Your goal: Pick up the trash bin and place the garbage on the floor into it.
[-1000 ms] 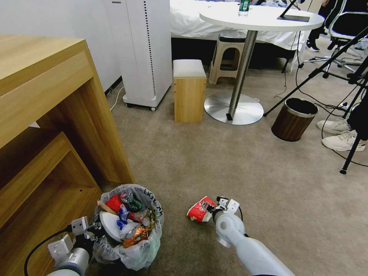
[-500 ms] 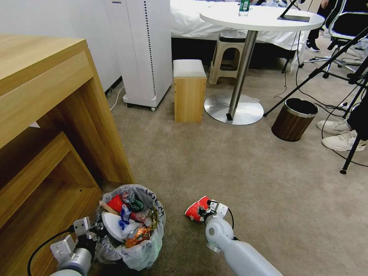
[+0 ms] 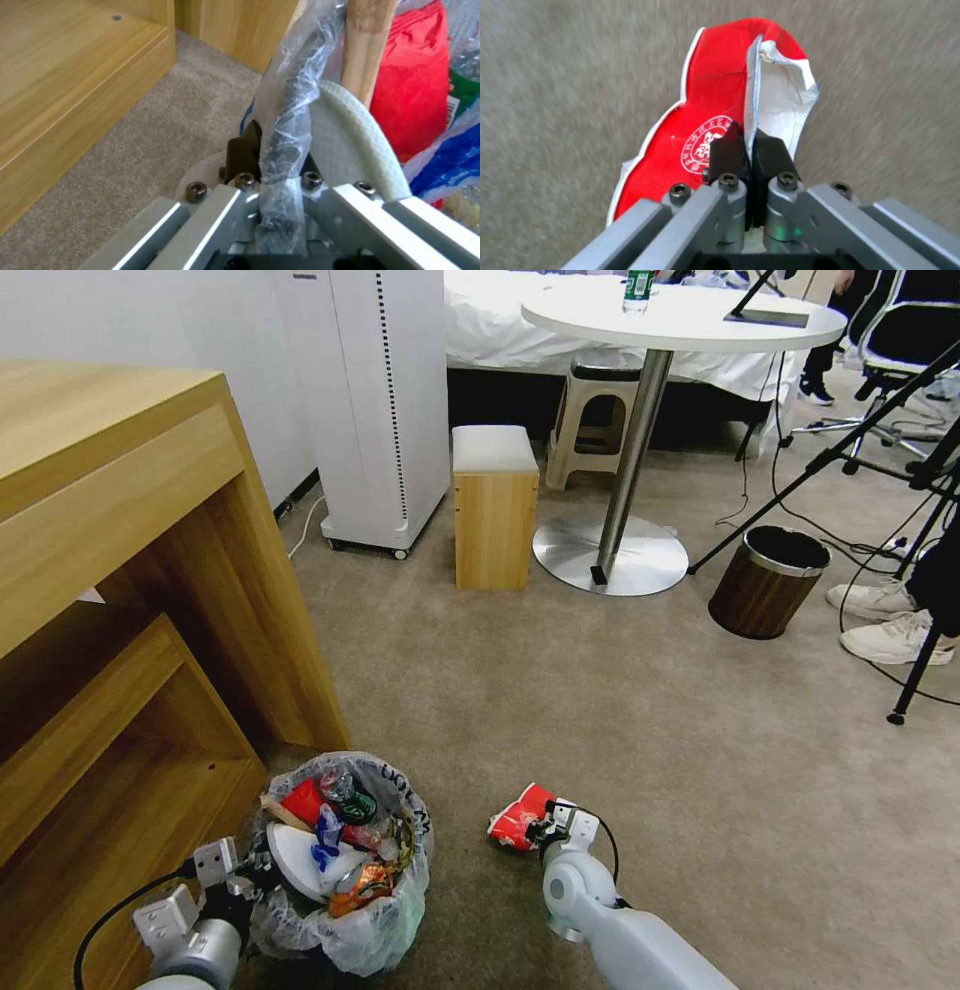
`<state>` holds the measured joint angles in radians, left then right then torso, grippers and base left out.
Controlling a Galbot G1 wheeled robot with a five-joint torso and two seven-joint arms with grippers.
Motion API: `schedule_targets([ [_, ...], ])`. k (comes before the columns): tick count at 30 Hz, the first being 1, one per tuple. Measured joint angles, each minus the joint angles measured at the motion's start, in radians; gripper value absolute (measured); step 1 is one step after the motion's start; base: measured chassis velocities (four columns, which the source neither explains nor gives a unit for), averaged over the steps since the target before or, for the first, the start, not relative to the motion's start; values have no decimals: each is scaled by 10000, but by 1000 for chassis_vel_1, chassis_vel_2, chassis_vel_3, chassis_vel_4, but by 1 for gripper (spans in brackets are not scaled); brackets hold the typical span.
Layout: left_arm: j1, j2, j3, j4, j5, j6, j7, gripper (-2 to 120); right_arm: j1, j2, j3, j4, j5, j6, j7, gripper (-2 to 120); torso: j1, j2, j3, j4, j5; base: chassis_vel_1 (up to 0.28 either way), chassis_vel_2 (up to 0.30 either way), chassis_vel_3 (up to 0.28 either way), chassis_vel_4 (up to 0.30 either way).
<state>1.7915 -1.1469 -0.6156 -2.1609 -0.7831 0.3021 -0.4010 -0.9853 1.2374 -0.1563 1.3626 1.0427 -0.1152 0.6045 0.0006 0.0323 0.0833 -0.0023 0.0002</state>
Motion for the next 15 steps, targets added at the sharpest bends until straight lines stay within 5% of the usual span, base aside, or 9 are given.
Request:
schedule_targets([
  [8, 12, 4, -43, -23, 7, -1, 4, 0, -205, -1422, 271, 1704, -191, 450, -437, 0, 0, 0, 1, -3, 0, 0, 0, 0, 0],
  [11, 37, -1, -52, -168, 13, -1, 9, 0, 5, -2832, 393, 3949, -1067, 2185, -1941, 0, -1, 1, 0, -2, 1, 0, 0, 0, 0],
  [15, 115, -13, -76, -288, 44, 3, 14, 0, 609, -3709, 54, 5458, -1268, 3001, -3117, 0, -1, 1, 0, 0, 1, 0, 0, 0, 0],
])
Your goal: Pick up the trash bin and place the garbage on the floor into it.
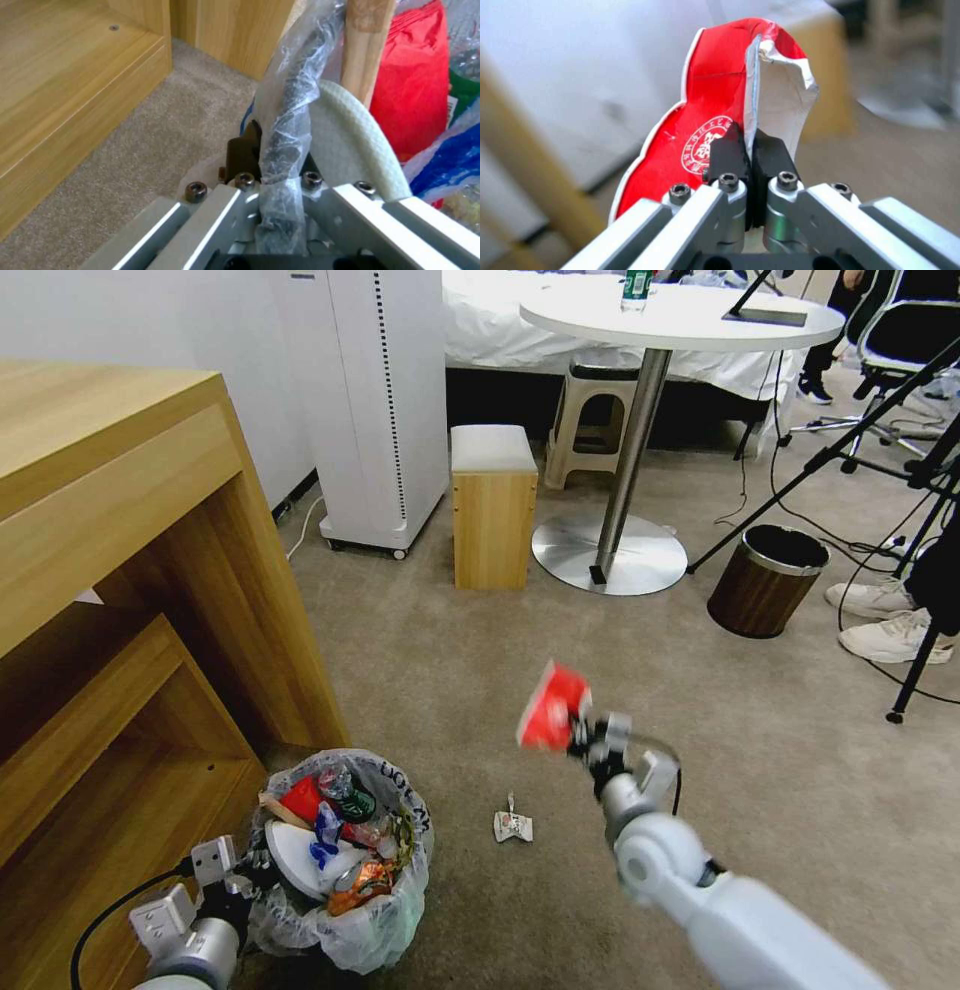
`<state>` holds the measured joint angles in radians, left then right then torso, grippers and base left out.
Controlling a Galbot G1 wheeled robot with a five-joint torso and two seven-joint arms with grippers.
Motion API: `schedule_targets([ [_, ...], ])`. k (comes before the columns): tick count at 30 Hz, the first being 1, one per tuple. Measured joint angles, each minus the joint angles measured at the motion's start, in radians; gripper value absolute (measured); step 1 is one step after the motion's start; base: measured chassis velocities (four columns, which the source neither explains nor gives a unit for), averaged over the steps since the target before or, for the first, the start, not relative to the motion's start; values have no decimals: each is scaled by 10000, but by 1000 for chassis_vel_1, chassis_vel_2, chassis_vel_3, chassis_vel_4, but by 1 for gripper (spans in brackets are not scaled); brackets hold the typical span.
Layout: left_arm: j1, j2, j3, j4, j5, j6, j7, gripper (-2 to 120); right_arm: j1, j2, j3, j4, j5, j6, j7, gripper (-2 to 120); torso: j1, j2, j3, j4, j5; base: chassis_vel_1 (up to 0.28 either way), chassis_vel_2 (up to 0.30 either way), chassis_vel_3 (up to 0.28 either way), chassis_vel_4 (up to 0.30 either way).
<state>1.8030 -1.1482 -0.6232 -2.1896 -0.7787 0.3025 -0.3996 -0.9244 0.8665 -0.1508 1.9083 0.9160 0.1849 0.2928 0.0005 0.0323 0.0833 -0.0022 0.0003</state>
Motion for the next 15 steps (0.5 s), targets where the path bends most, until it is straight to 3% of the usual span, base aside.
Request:
schedule_targets([
  [5, 19, -11, 11, -82, 23, 9, 6, 0, 862, -615, -834, 697, -191, 506, -849, 0, 1, -1, 0, 0, 0, 0, 0, 0, 0],
  [8, 19, -46, 69, -155, 61, 29, 11, 0, 2384, -1101, -2503, 1072, -353, 1003, -1788, 0, 0, 0, 0, 0, -6, 0, 0, 0, 0],
  [9, 19, -46, 69, -155, 61, 29, 11, 0, 2384, -1101, -2503, 1072, -353, 1003, -1788, 0, 0, 0, 0, 0, -6, 0, 0, 0, 0],
  [12, 42, -140, 97, -244, 138, 36, 11, 0, 3416, -1033, -4249, 800, -880, 1448, -2332, 0, 0, 0, 1, 1, -3, 0, 0, 0, 0],
  [15, 75, -195, 104, -270, 182, 39, 17, 0, 3682, -836, -4855, 637, -1092, 1463, -2366, 0, 0, -1, 1, 0, -3, 0, 0, 0, 0],
])
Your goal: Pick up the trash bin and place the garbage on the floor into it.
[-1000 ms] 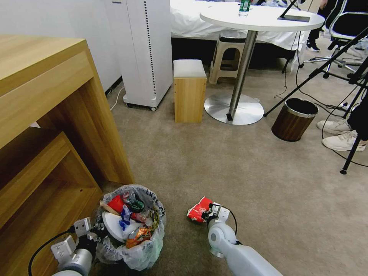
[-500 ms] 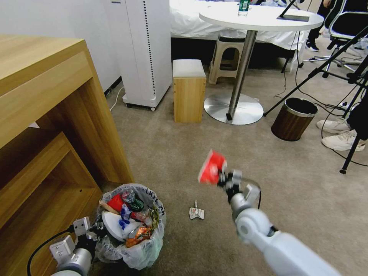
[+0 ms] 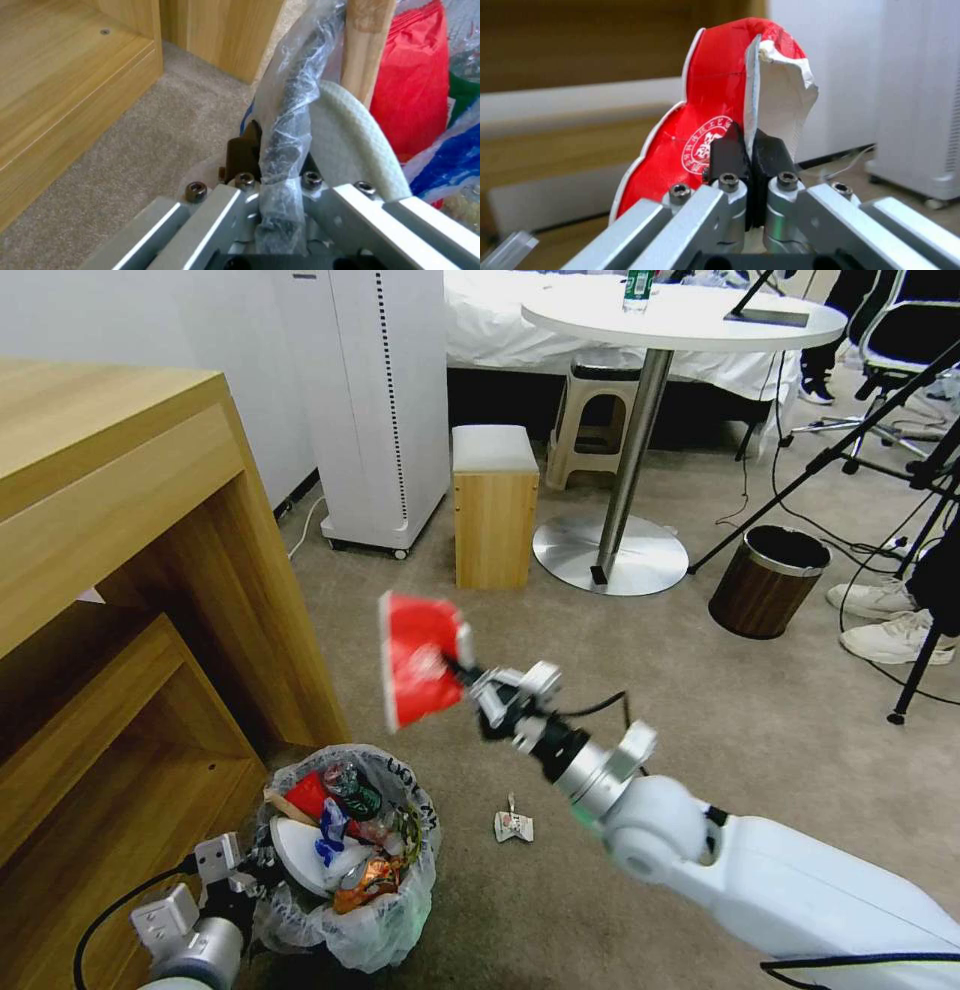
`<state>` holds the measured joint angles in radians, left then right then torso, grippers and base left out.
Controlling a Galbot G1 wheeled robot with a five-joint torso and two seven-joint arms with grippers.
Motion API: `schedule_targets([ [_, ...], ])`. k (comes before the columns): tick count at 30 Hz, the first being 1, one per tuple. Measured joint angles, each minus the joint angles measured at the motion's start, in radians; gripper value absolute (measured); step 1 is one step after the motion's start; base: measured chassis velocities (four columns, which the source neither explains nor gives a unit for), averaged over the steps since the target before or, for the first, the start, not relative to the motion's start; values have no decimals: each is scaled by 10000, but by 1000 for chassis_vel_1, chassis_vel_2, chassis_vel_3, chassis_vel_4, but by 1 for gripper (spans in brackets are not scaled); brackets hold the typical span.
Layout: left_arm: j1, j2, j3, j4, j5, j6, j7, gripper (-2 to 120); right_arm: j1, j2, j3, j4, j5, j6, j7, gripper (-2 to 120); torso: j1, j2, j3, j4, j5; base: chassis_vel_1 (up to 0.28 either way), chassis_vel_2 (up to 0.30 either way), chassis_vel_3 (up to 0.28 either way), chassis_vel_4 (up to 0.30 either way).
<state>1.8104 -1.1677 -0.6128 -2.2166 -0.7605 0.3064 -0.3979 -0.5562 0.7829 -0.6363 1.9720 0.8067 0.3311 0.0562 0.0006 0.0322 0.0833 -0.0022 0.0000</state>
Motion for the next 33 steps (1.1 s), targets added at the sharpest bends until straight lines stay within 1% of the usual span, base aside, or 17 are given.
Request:
schedule_targets([
  [1, 13, -8, 0, -8, 24, 0, 1, 0, 117, 134, -336, -119, -61, -4, 21, 0, 0, 1, 0, 0, -1, 0, 0, 0, 0],
  [2, 13, -8, 0, -8, 24, 0, 1, 0, 117, 134, -336, -119, -61, -4, 21, 0, 0, 1, 0, 0, -1, 0, 0, 0, 0],
  [5, 14, -29, -6, -41, 27, 4, 4, 0, 371, 273, -1005, -375, -131, -19, 74, 0, 0, 1, 0, 0, 0, 0, 0, 0, 0],
  [6, 14, -29, -6, -41, 27, 4, 4, 0, 371, 273, -1005, -375, -131, -19, 74, 0, 0, 1, 0, 0, 0, 0, 0, 0, 0],
  [8, -2, -41, -6, -60, 29, 11, 6, 0, 675, 345, -1745, -655, -255, -4, 98, 0, 0, 0, 0, -1, 0, 0, 0, 0, 0],
  [9, -2, -41, -6, -60, 29, 11, 6, 0, 675, 345, -1745, -655, -255, -4, 98, 0, 0, 0, 0, -1, 0, 0, 0, 0, 0],
  [12, -69, -73, 0, -75, 26, 34, 6, 0, 1087, 511, -2793, -1037, -337, 45, 118, 0, 0, 1, 0, -2, -1, 0, 0, 0, 0],
  [13, -69, -73, 0, -75, 26, 34, 6, 0, 1087, 511, -2793, -1037, -337, 45, 118, 0, 0, 1, 0, -2, -1, 0, 0, 0, 0],
  [15, -77, -103, 0, -75, 24, 39, 6, 0, 1354, 651, -3340, -1274, -427, 123, 91, 0, 0, 1, 0, -1, -1, 0, 0, 0, 0],
  [16, -77, -103, 0, -75, 24, 39, 6, 0, 1354, 651, -3340, -1274, -427, 123, 91, 0, 0, 1, 0, -1, -1, 0, 0, 0, 0],
  [18, -95, -158, -5, -77, 24, 39, 6, 0, 1554, 830, -3796, -1493, -532, 175, 85, 0, 0, 1, 0, -1, -1, 0, 0, 0, 0],
  [23, -96, -197, -18, -87, 28, 38, 8, 0, 1606, 1075, -4172, -1765, -592, 176, 224, 0, 0, 0, 0, -1, -1, 0, 0, 0, 0],
  [33, -86, -250, -13, -92, 71, 33, 28, 0, 1414, 1276, -4433, -2562, -976, 107, 455, 0, 0, 1, 0, -1, 0, 0, 0, 0, 0],
])
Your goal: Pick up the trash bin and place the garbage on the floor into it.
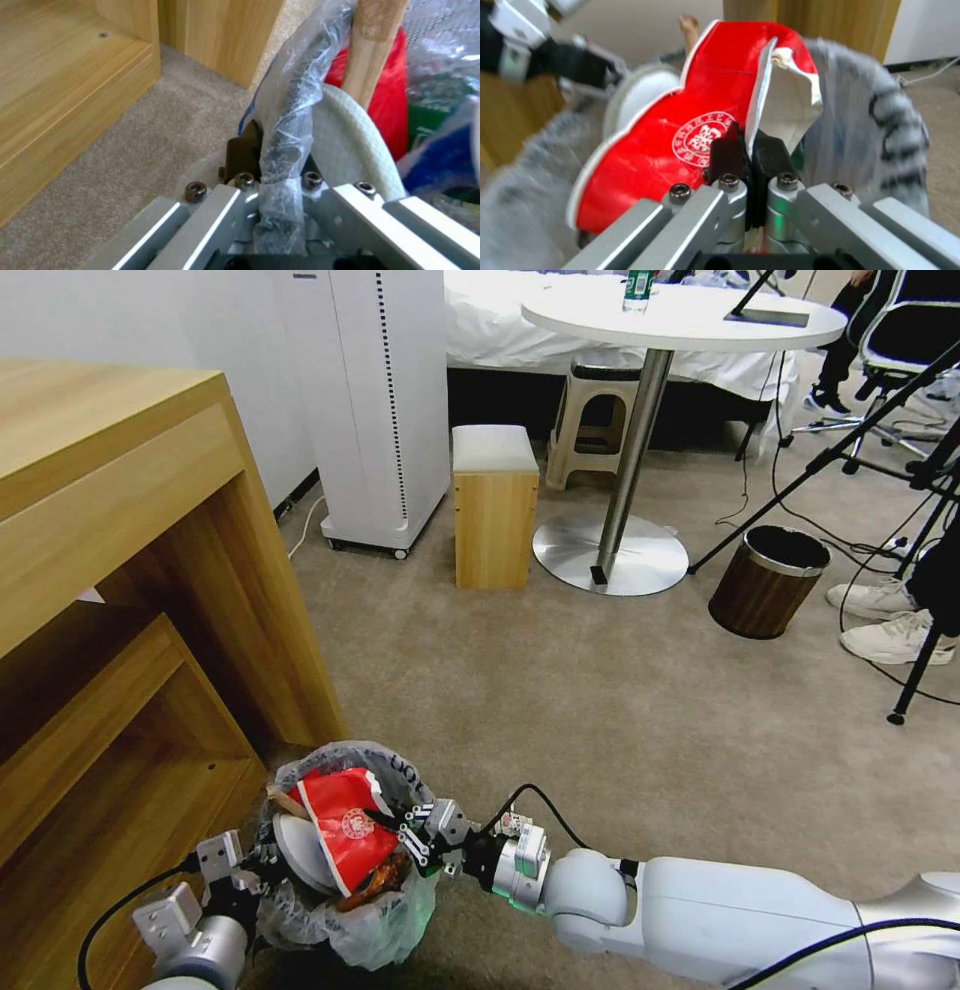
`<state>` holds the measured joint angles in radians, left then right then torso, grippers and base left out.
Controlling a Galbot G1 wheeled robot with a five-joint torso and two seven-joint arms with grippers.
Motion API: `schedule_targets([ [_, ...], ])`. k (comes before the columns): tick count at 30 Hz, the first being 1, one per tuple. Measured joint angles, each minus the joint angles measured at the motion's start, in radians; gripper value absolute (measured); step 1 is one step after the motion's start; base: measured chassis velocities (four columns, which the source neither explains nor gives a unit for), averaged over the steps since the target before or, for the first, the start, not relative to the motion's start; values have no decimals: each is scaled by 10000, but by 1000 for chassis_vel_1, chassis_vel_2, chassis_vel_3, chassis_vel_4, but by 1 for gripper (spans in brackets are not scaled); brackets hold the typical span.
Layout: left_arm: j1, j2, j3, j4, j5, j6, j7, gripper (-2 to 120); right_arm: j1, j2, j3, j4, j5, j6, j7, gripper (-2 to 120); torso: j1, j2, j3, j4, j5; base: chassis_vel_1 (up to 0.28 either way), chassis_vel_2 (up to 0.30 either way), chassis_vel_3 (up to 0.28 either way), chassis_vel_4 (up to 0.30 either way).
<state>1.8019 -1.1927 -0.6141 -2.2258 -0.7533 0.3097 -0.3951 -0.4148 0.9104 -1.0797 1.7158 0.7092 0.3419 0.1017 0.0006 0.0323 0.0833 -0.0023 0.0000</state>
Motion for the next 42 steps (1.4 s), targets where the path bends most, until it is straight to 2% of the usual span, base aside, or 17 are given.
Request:
schedule_targets([
  [4, 7, -53, 34, -2, 39, -6, 5, 0, -90, 44, -5, -167, -115, -2, 63, 1, 0, 0, 0, 0, 1, 0, 0, 0, 0],
  [5, 16, -70, 47, 2, 70, -16, 27, 0, -103, 43, 28, -136, -108, -8, 70, 7, 0, 0, 0, 0, 0, 0, 0, 0, 0],
  [7, 20, -80, 53, 7, 87, -25, 39, 0, -113, 40, 63, -95, -103, -17, 72, 9, 0, 0, 0, 0, 0, 0, 0, 0, 0],
  [9, 36, -86, 58, 10, 101, -36, 74, 0, -145, -24, 193, 89, -69, -32, 70, 22, 0, 0, 0, 1, 0, 0, 0, 0, 0],
  [11, 41, -78, 55, 5, 99, -36, 82, 0, -157, -63, 246, 183, -31, -42, 54, 24, 0, 0, 0, 1, 0, 0, 0, 0, 0],
  [13, 52, -41, 27, -26, 89, -37, 93, 0, -199, -175, 401, 465, 41, -65, 17, 36, 0, 0, 0, 0, 0, 0, 0, 0, 0],
  [15, 55, -34, 22, -32, 89, -37, 92, 0, -209, -207, 449, 540, 54, -77, 10, 39, 0, 0, 0, 0, 1, 0, 0, 0, 0],
  [17, 76, -40, 22, -42, 89, -37, 93, 0, -263, -309, 617, 828, 119, -122, 7, 49, 0, 0, 0, 0, -1, 0, 0, 0, 0],
  [18, 76, -40, 22, -42, 89, -37, 93, 0, -263, -309, 617, 828, 119, -122, 7, 49, 0, 0, 0, 0, -1, 0, 0, 0, 0],
  [21, 112, -55, 10, -48, 97, -38, 93, 0, -555, -450, 1154, 1246, 172, -140, 74, 66, 0, 0, -1, 0, 0, 0, 0, 0, 0],
  [22, 112, -55, 10, -48, 97, -38, 93, 0, -555, -450, 1154, 1246, 172, -140, 74, 66, 0, 0, -1, 0, 0, 0, 0, 0, 0],
  [25, 121, -53, -24, -24, 104, -42, 92, 0, -814, -609, 1684, 1582, 266, -167, 81, 79, 0, 0, 0, 0, 1, 0, 0, 0, 0],
  [26, 121, -53, -24, -24, 104, -42, 92, 0, -814, -609, 1684, 1582, 266, -167, 81, 79, 0, 0, 0, 0, 1, 0, 0, 0, 0],
  [28, 134, -90, -38, 5, 118, -45, 92, 0, -899, -697, 1888, 1736, 295, -168, 53, 91, 0, 0, 0, -1, 0, 0, 0, 0, 0],
  [32, 122, -152, -38, 19, 156, -48, 92, 0, -894, -674, 1886, 1695, 265, -148, 21, 99, 0, 0, 0, 1, 0, 0, 0, 0, 0],
  [36, 96, -159, -35, 24, 156, -50, 93, 0, -873, -660, 1842, 1677, 253, -136, 1, 100, 0, 0, 0, 0, 0, 0, 0, 0, 0],
  [42, 68, -153, -60, 105, 140, -60, 92, 0, -1145, -644, 2534, 1933, 441, -117, 28, 100, 0, 0, 0, 1, 0, 0, 0, 0, 0],
])
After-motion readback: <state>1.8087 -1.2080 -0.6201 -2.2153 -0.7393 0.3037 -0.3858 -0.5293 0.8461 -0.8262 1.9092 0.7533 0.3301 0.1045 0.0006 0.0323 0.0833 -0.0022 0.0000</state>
